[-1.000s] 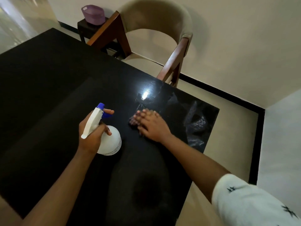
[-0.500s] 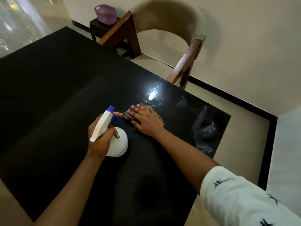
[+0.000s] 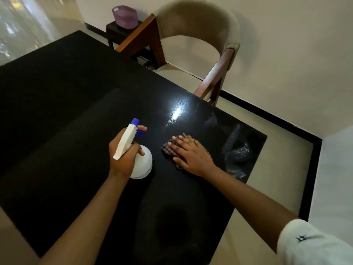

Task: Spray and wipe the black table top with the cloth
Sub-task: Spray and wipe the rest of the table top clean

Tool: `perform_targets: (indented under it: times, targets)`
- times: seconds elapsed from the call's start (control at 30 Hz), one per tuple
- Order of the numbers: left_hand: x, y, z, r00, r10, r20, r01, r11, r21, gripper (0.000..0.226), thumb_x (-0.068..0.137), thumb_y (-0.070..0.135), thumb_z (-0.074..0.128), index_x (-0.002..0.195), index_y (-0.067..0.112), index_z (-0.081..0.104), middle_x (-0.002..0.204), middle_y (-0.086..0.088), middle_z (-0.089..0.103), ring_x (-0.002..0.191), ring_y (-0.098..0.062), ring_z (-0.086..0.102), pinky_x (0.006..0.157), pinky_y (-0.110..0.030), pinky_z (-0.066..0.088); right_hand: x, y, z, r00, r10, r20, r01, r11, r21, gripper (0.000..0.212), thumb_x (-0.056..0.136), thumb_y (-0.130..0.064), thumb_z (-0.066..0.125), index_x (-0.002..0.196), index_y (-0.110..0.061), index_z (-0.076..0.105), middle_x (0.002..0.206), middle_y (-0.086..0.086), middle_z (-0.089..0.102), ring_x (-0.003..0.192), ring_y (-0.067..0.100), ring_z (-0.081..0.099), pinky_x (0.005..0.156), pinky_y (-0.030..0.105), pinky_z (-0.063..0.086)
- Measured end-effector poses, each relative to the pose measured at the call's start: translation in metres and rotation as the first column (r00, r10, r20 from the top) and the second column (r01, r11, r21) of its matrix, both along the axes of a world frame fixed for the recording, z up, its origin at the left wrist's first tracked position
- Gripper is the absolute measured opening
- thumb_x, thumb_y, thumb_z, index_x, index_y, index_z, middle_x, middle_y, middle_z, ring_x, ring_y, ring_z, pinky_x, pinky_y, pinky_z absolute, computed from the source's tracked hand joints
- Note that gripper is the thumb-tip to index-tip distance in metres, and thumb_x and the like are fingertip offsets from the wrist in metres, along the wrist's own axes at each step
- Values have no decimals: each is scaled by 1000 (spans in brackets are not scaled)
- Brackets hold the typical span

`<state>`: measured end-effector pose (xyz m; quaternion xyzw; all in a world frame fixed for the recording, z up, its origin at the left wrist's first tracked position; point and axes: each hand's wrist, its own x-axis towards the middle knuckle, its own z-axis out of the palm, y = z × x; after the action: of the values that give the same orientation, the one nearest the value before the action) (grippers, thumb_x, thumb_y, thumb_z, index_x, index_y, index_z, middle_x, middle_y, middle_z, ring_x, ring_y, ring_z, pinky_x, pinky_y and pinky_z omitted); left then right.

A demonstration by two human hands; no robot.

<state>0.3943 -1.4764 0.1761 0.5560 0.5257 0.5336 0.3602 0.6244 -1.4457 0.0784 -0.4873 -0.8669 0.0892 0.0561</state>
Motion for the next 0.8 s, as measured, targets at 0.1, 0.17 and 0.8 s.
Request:
perform_targets:
  times: [0.1,0.17,0.8]
  targets:
    - [11,6,-1,1000,-19,20,19,1000,4,51,77,-16,49,110,23,59,101,13,69,59,-12,61,60,-18,53,36,14,-1,997,-63,32,62,998,32,60,93,-55,25,147,-31,35,154,-3,33,143,21,27,110,44,26]
    - [16,9,-2,999,-21,36,21,1000,17,48,77,-10,49,111,23,58,100,9,68,62,-12,62,59,-17,53,64,37,-2,960,-278,26,277,960,38,60,92,-56,26,146,-30,36,155,-1,33,143,23,27,112,47,27]
    - [53,32,-9,998,-41,39,38,997,68,56,79,-1,48,111,43,60,105,12,68,63,-12,61,60,-20,53,75,114,0,930,-368,10,367,930,21,55,98,-51,29,148,-28,33,155,0,31,145,22,21,116,45,16]
